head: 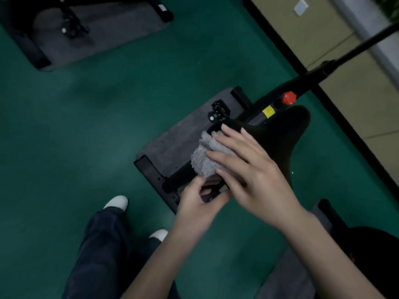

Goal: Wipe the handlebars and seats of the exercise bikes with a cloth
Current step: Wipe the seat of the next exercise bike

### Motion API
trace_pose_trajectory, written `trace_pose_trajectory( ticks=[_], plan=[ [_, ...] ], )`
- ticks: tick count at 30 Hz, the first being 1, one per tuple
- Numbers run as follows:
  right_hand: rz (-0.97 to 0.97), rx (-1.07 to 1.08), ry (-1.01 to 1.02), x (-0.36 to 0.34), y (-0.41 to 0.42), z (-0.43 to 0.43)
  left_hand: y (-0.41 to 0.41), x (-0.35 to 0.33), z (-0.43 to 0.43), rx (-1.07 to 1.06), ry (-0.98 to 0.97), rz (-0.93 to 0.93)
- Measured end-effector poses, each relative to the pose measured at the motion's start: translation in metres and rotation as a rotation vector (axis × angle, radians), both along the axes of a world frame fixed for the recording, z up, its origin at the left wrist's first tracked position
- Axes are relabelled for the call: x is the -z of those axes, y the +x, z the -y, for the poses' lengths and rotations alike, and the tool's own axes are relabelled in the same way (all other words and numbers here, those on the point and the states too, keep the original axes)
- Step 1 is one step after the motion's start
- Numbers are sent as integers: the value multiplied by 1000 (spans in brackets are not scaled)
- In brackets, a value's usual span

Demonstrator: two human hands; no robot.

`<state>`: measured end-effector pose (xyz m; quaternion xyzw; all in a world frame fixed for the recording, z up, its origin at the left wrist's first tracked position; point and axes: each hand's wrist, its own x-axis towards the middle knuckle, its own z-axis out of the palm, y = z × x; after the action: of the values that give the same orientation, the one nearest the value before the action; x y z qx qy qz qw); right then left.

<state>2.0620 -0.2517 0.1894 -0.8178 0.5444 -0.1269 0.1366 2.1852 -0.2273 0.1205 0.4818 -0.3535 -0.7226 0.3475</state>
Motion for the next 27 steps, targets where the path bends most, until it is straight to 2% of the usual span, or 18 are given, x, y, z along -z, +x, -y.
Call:
trace_pose_trajectory(
  ticks=[4, 8, 12, 14, 18, 20, 24, 27],
  plan=[
    [-197, -90, 112, -7, 7, 47, -7, -2, -3, -40, -17, 12],
    [-178, -71, 273, -17, 10, 77, -10, 0, -2, -108, 7, -26],
    [-264, -339, 403, -29, 5, 70, -16, 5, -4, -190, 72, -105],
    [-315, -397, 420, -29, 6, 74, -19, 8, -7, -216, 85, -133],
    [-349, -327, 407, -17, 16, 99, -23, 9, -8, -223, 27, -143],
    [-334, -203, 424, -10, 13, 116, -22, 10, -7, -220, -1, -124],
    [-135, 113, 542, -11, -5, 120, -14, 13, 0, -162, -63, -20],
    [-58, 61, 319, -15, -7, 91, -6, 15, 10, -95, -133, 32]
  ],
)
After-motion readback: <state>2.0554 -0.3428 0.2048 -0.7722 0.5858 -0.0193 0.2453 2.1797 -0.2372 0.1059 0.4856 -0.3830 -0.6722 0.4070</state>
